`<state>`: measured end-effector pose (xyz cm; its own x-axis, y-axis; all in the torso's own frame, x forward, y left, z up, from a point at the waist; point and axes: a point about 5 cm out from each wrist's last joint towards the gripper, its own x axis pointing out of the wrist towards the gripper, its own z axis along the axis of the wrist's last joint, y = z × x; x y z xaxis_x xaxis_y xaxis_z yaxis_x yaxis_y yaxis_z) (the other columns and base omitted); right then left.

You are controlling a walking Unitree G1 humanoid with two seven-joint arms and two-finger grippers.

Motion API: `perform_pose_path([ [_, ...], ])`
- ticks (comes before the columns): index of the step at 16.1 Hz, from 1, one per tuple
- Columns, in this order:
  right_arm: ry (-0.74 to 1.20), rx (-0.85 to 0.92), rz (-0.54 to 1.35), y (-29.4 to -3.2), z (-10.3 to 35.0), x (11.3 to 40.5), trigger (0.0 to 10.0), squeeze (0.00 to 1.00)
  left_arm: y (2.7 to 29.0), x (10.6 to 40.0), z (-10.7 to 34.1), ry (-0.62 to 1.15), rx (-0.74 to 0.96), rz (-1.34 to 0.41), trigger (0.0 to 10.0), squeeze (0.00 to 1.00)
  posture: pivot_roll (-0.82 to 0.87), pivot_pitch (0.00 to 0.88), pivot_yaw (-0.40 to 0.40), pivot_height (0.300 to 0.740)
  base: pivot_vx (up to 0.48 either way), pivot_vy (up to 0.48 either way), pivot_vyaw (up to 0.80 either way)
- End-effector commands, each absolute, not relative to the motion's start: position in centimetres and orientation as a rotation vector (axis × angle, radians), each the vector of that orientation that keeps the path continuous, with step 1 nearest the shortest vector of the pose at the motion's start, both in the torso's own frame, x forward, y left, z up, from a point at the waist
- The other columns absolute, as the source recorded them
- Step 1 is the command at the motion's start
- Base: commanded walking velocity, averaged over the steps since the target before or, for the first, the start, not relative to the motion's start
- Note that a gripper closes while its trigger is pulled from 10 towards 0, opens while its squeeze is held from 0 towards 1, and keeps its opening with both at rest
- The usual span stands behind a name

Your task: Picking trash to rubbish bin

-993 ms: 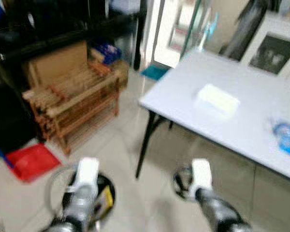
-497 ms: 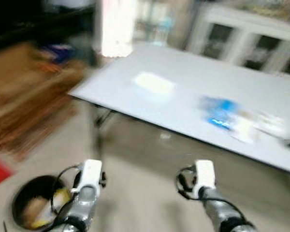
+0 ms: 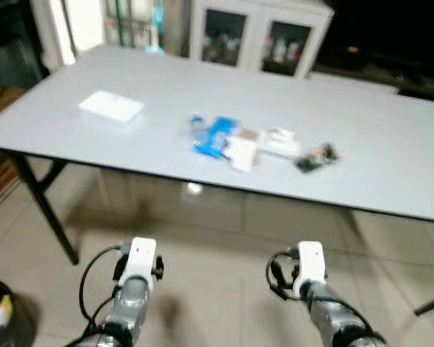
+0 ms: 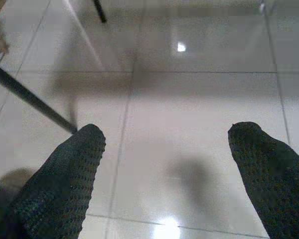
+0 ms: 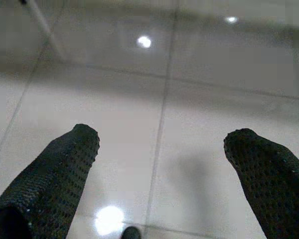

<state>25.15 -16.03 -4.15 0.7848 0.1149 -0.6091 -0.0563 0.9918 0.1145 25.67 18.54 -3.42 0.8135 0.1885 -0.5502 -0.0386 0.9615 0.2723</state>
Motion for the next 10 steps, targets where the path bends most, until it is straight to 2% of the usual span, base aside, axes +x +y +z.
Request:
perform_pose_path([
  [1, 0.67, 0.099, 0.099, -15.45, -4.29, 25.02, 10.0, 0.0, 19.26, 25.59, -3.38, 0.615, 0.27, 0.137, 10.0, 0.0, 0.0, 0.03, -0.095, 0.74, 0.0, 0.0, 0.0],
  [10, 0.684, 0.081, 0.098, -15.6, -4.43, 24.87, 10.0, 0.0, 19.01, 25.72, -3.33, 0.611, 0.268, 0.127, 10.0, 0.0, 0.01, 0.033, -0.099, 0.74, 0.0, 0.0, 0.0],
])
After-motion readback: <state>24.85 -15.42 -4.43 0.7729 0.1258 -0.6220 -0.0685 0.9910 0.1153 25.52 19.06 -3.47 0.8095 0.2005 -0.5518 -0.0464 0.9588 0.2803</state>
